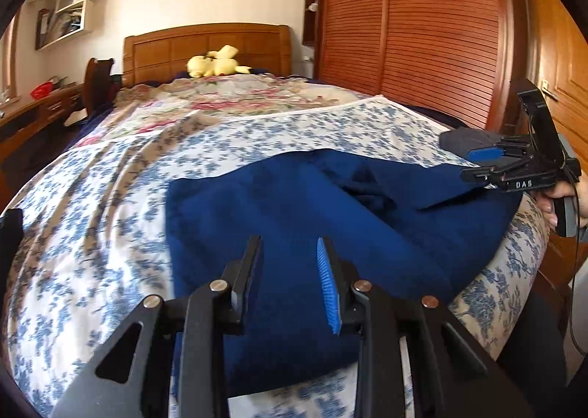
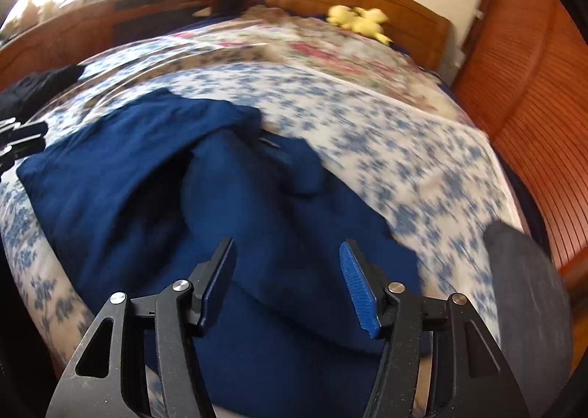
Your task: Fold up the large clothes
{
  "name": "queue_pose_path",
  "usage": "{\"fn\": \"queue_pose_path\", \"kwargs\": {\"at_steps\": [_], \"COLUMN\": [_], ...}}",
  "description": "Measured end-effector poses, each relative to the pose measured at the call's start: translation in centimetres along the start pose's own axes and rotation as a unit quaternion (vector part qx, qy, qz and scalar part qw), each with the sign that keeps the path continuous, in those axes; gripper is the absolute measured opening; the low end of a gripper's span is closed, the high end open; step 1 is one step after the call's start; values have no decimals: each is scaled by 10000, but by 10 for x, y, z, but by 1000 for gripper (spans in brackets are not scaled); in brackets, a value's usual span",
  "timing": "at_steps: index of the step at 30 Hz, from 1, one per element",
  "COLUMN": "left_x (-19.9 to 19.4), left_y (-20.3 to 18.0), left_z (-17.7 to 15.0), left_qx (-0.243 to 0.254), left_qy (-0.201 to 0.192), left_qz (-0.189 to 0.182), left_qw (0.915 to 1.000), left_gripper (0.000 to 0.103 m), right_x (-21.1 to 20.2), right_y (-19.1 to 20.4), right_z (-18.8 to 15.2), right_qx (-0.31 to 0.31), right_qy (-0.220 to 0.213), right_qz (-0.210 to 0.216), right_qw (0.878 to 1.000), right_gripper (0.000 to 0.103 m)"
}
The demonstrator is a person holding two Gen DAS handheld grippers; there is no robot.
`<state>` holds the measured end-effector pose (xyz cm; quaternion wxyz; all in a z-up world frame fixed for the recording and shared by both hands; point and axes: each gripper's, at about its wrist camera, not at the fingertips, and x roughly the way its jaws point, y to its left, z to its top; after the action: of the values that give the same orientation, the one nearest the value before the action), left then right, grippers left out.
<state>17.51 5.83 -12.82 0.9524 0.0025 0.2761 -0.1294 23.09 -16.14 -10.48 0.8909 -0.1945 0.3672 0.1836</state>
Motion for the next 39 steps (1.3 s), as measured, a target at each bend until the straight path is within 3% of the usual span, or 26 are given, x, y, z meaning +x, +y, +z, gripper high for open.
{"fn": "queue_pose_path", "kwargs": {"at_steps": [5, 14, 29, 30, 31, 33, 36, 39], "left_x": [10, 19, 26, 26, 26, 26, 26, 26], "left_y": [-22, -44, -51, -50, -50, -49, -49, -47], "left_z": [0, 0, -3, -3, -3, -3, -3, -2], "left_qx": [222, 371, 431, 424, 424, 428, 414, 388], "left_qy": [47, 73, 200, 205, 210, 215, 208, 201], "left_qz": [-114, -217, -277, -273, -269, -266, -257, -241], "left_qw": [9997, 9990, 9985, 9985, 9985, 9985, 9986, 9988], "left_gripper": [28, 28, 29, 29, 29, 29, 29, 29], "right_x": [-5, -8, 23, 22, 21, 16, 11, 8], "right_y": [-40, -78, -100, -98, -96, -92, -89, -98], "right_z": [-22, -43, -53, -52, -50, -42, -20, 13], "right_qx": [488, 1166, 2005, 1990, 1953, 1770, 1529, 1679], "right_qy": [103, 171, 722, 703, 685, 607, 443, 123], "right_qz": [-186, -300, 247, 336, 474, 589, 663, 729], "right_qw": [9986, 9926, 9767, 9769, 9772, 9806, 9850, 9830], "right_gripper": [60, 60, 59, 46, 27, 5, 3, 3]}}
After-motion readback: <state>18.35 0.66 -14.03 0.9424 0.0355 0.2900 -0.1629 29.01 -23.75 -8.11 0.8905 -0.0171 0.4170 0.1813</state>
